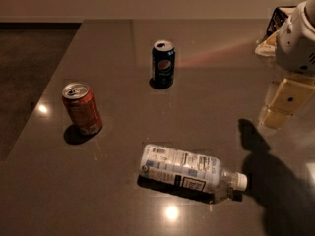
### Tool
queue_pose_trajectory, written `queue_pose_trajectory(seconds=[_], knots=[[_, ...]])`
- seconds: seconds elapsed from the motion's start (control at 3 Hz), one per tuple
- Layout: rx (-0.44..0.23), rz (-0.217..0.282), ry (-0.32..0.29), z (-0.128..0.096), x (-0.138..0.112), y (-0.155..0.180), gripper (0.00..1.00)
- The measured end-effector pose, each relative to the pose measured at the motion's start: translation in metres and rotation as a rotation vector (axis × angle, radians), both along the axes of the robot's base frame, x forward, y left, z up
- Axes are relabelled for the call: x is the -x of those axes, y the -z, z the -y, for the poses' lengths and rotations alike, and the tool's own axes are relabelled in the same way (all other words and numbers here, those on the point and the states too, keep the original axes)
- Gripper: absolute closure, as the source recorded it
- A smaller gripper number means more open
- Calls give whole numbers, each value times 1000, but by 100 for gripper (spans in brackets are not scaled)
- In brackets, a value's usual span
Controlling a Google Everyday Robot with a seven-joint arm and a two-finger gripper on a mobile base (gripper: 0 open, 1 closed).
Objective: Move blue plastic bottle near coke can
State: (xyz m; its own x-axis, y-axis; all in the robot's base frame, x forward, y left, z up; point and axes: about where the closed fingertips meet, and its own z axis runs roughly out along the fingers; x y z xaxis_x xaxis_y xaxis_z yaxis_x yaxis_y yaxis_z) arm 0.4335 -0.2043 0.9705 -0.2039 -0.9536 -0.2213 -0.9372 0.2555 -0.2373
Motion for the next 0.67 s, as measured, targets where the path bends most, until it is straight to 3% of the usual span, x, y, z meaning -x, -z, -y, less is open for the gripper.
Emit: queue_pose_trajectory(seconds=[0.67], knots=[[-47, -47, -51, -32, 16, 31, 0]])
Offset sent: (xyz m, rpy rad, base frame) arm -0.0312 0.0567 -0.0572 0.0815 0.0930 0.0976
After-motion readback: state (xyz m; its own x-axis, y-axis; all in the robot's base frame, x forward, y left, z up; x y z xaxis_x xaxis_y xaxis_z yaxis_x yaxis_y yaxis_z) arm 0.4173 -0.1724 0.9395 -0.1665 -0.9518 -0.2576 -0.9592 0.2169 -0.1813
